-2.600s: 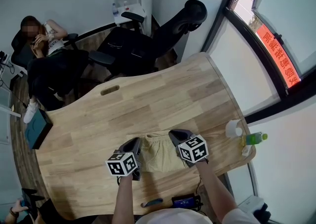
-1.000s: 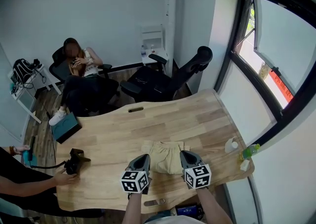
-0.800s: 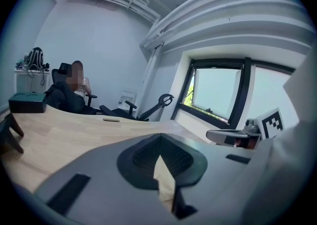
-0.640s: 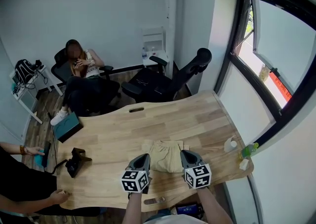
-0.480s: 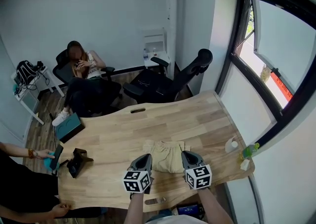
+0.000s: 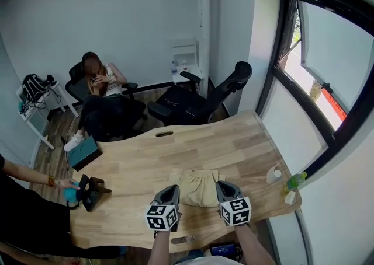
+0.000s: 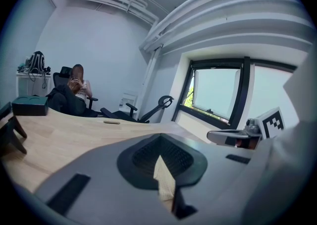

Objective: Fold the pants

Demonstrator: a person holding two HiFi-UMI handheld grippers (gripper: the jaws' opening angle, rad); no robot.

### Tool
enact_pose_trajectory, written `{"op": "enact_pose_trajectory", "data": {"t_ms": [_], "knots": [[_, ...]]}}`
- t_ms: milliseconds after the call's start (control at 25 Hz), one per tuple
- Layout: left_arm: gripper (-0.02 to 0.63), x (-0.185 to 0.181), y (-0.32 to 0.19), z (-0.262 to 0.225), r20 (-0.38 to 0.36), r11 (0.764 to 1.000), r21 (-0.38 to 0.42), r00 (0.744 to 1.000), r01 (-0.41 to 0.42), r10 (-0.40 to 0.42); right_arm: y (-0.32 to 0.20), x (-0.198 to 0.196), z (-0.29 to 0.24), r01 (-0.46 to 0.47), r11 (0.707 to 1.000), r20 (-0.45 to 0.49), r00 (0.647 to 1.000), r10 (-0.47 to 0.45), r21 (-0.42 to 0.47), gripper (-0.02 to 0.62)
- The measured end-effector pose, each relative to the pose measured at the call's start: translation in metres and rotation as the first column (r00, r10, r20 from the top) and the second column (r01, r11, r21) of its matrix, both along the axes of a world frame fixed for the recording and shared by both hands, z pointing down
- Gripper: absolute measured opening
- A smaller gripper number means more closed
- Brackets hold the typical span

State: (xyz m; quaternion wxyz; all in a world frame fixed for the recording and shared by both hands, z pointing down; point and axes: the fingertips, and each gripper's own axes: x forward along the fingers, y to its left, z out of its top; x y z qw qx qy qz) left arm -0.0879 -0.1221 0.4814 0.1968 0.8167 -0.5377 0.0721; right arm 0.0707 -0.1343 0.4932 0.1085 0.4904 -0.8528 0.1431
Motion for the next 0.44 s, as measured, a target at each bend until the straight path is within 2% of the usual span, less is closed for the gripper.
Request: {"op": "enact_pose_trajectory", "data": {"t_ms": [440], "knots": [[0.006, 0.0016, -0.0013, -0.0045, 0.003, 1.0, 0.009, 1.0, 0.007, -0.007, -0.0008, 0.0053, 0.0002, 0.0, 1.0, 0.003, 1.0, 0.0, 0.0, 0.005]]}}
